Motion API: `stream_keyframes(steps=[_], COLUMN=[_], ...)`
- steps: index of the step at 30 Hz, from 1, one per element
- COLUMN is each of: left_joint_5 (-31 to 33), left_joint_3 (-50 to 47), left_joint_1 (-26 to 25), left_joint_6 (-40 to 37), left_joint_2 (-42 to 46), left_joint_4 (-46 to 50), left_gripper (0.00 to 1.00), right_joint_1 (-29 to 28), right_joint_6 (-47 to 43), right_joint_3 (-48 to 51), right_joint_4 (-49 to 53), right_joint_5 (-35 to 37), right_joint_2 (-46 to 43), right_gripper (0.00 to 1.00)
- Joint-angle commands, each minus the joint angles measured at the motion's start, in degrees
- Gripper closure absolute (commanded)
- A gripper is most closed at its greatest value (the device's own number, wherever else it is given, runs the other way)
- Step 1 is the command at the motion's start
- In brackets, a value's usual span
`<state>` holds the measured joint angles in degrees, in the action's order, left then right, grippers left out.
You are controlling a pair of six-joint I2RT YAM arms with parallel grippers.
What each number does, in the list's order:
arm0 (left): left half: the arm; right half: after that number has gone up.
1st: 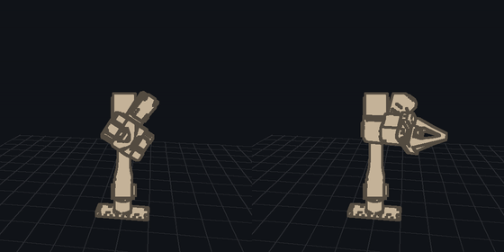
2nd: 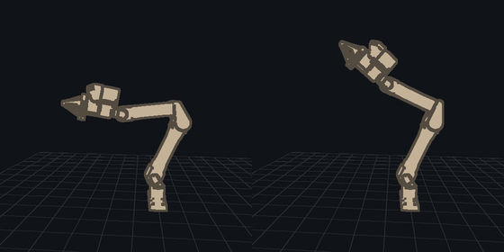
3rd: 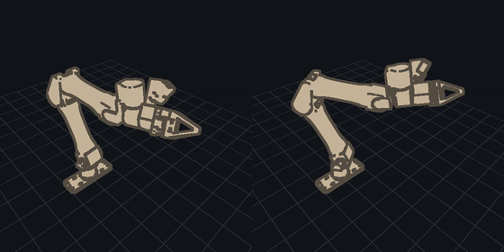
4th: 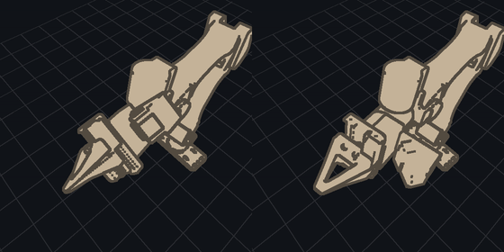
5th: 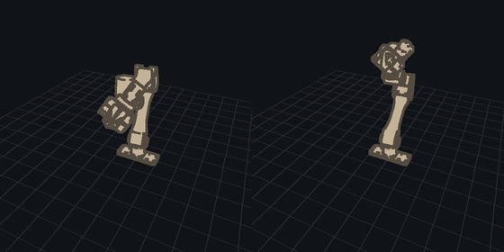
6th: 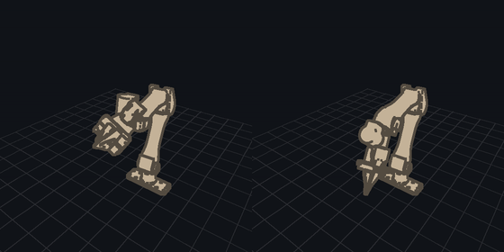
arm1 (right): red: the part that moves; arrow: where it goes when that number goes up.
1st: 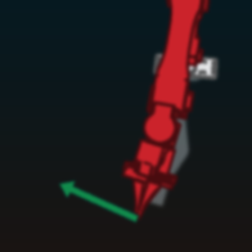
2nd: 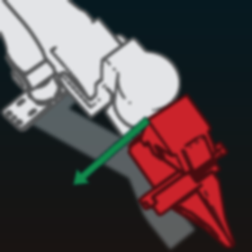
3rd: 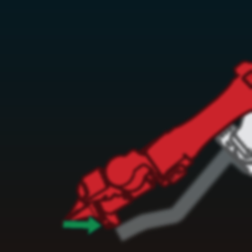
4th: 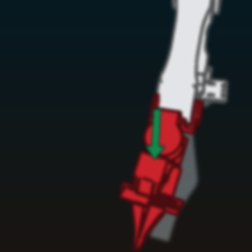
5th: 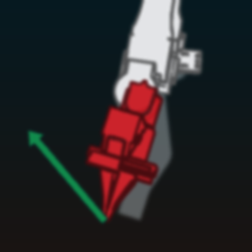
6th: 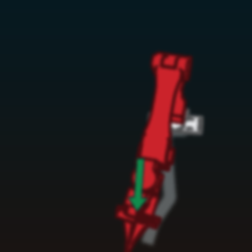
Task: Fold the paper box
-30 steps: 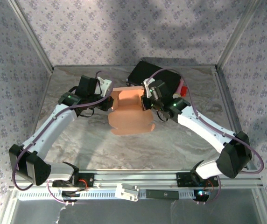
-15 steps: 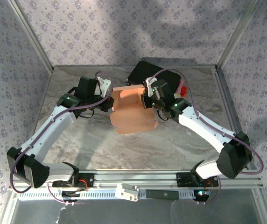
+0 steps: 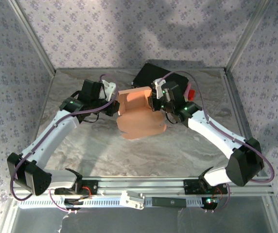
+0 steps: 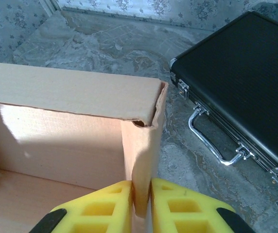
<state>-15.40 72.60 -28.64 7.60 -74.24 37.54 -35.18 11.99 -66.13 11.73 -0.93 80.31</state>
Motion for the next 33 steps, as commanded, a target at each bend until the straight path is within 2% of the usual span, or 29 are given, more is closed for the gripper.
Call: stream_keyframes(steps=[1,12,17,20,25,30,33], left_joint_5=[-3.72,0.21,1.57,4.08,12.23,23.65,26.52], left_joint_3=[1.62,1.58,1.94,2.78,3.94,4.73,5.01], left_joint_1=[-1.31,-2.0,-2.71,-3.79,-7.76,-12.64,-14.18], left_joint_6=[0.05,1.22,1.35,1.46,4.45,8.51,10.17], left_joint_2=[1.23,0.59,0.27,-0.16,-0.57,-1.29,-2.37], left_joint_4=[-1.6,-2.14,-1.81,-1.01,-0.84,-0.68,-0.38], left_gripper=[1.0,1.0,1.0,1.0,1.0,1.0,1.0], right_joint_1=[0.2,0.37,0.03,-0.83,-3.01,-5.62,-6.87], right_joint_6=[-1.75,-1.88,-1.75,-1.64,0.19,2.78,4.31], right_joint_3=[0.55,2.62,2.51,1.9,-0.59,-5.4,-7.16], right_joint_4=[-1.19,-1.47,-1.65,-1.0,2.16,7.84,10.67], right_joint_5=[-0.81,0.52,1.34,4.51,12.27,21.88,26.16], right_joint_2=[-1.17,-3.06,-2.87,-2.73,-1.12,1.87,3.39], right_gripper=[0.79,0.66,0.74,0.8,0.95,1.0,1.0])
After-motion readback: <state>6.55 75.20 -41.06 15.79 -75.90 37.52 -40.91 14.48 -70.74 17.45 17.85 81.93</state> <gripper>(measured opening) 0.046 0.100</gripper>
